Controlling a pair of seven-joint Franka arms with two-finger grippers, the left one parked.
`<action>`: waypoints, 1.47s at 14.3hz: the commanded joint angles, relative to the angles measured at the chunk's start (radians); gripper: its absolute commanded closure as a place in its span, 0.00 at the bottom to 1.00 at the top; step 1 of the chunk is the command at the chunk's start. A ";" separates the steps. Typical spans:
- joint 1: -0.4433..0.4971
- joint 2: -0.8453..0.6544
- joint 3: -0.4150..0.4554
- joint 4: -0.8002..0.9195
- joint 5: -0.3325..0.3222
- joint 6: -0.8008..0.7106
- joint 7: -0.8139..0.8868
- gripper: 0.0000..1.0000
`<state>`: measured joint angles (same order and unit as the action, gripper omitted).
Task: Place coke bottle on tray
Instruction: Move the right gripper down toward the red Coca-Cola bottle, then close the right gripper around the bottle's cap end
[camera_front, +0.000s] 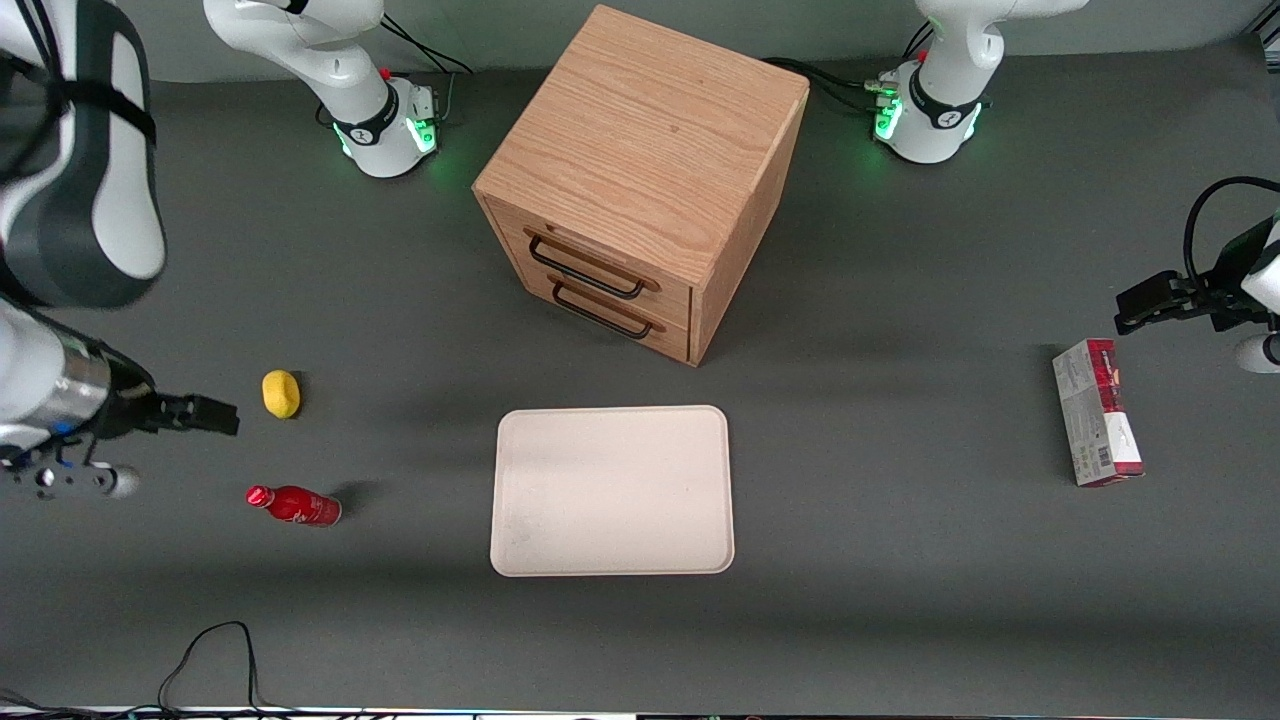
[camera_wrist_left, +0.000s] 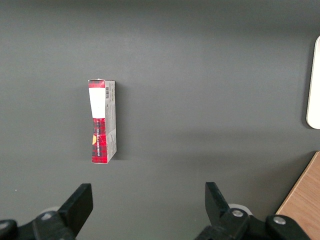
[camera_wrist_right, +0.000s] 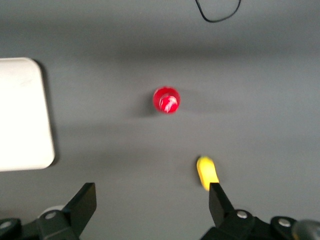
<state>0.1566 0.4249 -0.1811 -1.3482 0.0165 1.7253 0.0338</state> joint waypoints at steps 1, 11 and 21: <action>-0.002 0.047 -0.011 -0.020 0.025 0.092 -0.037 0.00; -0.009 0.118 -0.037 -0.201 0.140 0.411 -0.135 0.00; -0.009 0.149 -0.038 -0.215 0.140 0.458 -0.138 0.70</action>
<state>0.1450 0.5768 -0.2149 -1.5584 0.1349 2.1641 -0.0737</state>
